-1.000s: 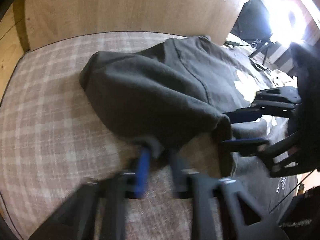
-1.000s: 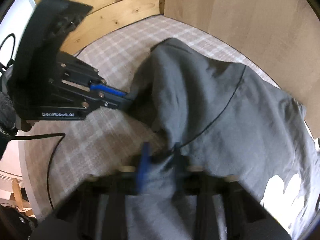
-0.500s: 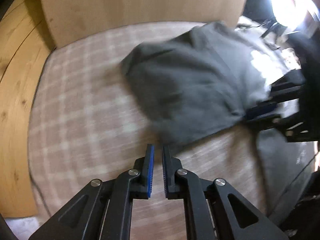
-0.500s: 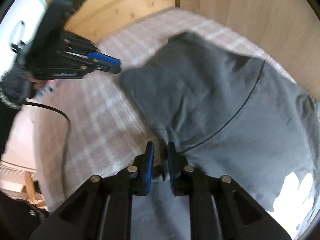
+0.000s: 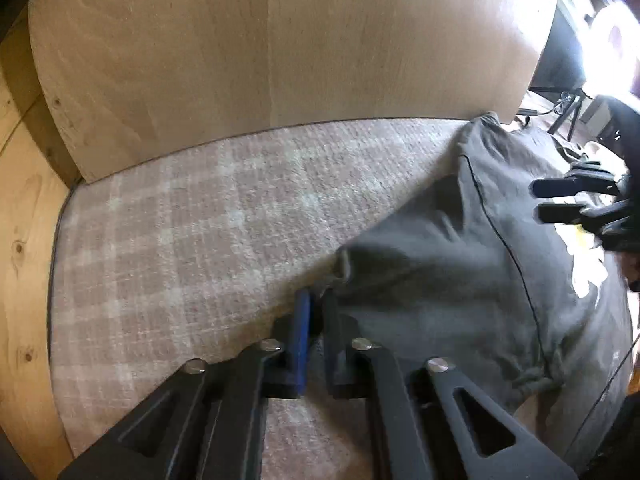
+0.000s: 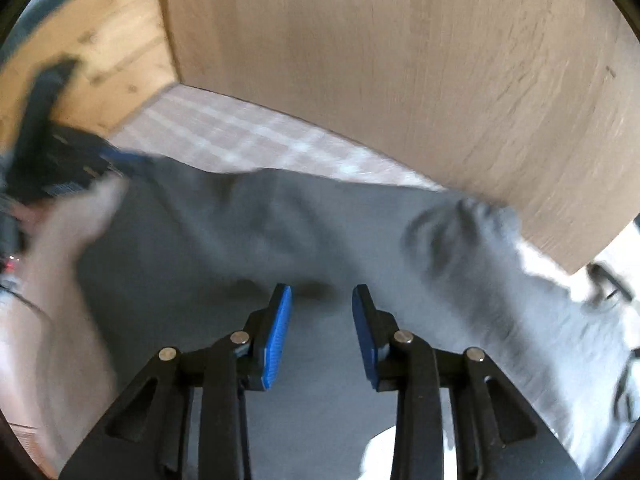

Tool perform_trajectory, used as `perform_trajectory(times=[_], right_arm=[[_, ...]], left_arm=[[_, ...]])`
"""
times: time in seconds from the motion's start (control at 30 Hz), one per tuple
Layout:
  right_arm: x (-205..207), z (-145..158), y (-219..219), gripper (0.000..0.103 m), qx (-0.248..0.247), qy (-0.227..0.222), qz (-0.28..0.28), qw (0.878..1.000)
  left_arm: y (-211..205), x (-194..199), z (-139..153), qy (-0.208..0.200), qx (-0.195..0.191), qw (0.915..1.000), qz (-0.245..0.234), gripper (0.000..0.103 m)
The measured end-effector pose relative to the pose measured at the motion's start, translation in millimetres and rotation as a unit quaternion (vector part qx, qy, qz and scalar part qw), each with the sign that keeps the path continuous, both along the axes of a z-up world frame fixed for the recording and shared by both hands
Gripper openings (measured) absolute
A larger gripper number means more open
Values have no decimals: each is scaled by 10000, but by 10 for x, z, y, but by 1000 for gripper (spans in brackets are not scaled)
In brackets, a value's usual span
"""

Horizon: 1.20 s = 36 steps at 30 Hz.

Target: Fold clothes

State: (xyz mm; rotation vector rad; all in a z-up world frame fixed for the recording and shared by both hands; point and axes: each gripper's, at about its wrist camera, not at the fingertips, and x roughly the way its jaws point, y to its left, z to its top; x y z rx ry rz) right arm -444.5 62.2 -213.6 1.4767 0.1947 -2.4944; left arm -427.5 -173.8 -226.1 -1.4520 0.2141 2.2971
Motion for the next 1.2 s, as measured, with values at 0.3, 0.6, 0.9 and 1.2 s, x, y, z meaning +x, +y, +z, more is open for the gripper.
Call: perform_trajectory(times=[0.3,0.6,0.9,1.2], right_arm=[[-258,78,185,33,-15,99,-100,9999],[-475,318,-1150,43,-120,43,1882,9820],[-883,26,-2016,43,563,-374,2811,9573],[-1017,-104,-2145,43,718,-743,3167,9429]], left_arm=[[-369,80,235,145,-204,9966,782,42],[-204,1162,95,-345,529,9897,1287,43],[-27,1306,-47,-257,579,9846,1629,41],[6,1290,-16,-280,675,9841,1618,29]])
